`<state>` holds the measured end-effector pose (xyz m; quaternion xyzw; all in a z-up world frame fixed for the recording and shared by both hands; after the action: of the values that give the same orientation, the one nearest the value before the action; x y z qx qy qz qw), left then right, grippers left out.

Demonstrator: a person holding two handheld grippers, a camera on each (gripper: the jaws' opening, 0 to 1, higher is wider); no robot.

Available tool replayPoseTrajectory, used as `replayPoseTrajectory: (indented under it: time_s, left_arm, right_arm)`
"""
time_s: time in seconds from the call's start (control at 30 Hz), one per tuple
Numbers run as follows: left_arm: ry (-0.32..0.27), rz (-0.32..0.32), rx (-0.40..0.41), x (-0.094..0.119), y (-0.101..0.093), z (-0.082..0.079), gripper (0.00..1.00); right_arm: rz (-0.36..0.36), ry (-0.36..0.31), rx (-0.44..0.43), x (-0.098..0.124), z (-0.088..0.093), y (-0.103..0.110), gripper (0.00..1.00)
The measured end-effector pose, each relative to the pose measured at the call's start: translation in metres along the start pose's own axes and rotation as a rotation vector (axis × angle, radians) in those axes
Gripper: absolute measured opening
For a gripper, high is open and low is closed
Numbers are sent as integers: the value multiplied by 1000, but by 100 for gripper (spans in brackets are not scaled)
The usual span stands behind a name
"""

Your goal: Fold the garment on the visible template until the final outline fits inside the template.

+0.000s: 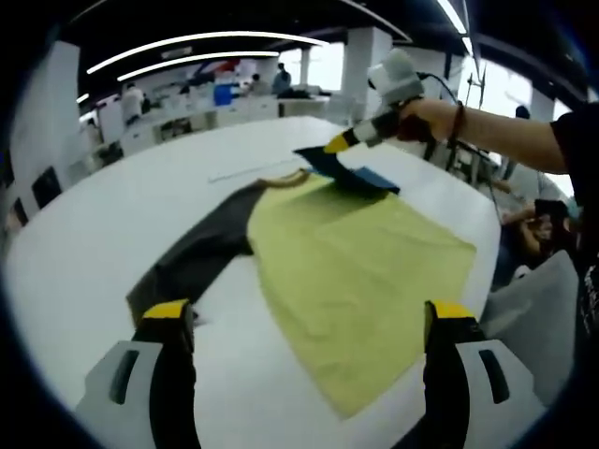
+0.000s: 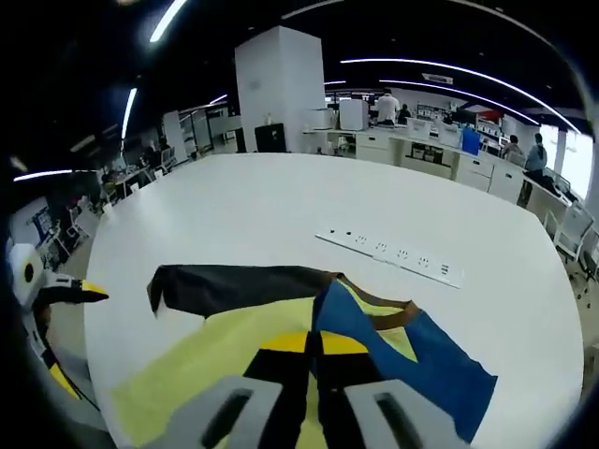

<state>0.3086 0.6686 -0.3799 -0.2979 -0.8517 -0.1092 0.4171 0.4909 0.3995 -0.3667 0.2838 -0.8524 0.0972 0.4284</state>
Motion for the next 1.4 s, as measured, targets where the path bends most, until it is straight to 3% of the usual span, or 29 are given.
replayPoseTrajectory:
  time_s: [0.6,1.23,1.4]
  left_arm:
    - [-2,24,24,-3,-1,5,99]
    - [-7,17,35,-5,1,8,99]
    - [-2,13,40,-5,2,10,99]
  right_arm:
    - [-66,-19,19,-14,-14,32,0]
    - [-115,-26,95,-28,-19,61,0]
    - [-157,-42,131,-29,-20,71,0]
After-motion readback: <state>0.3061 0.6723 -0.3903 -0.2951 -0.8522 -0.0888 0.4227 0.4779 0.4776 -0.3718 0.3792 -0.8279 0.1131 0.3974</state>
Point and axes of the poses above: the point that each gripper's makers call its tool centre point, and the gripper's own axes: x roughly backward along the fingers, y roughly to its left, z roughly out of its underside, the point moved 10 cm from there along x, roughly backward along the fingers, and after that the axes turned 15 degrees about y, right-handed, at the moved point
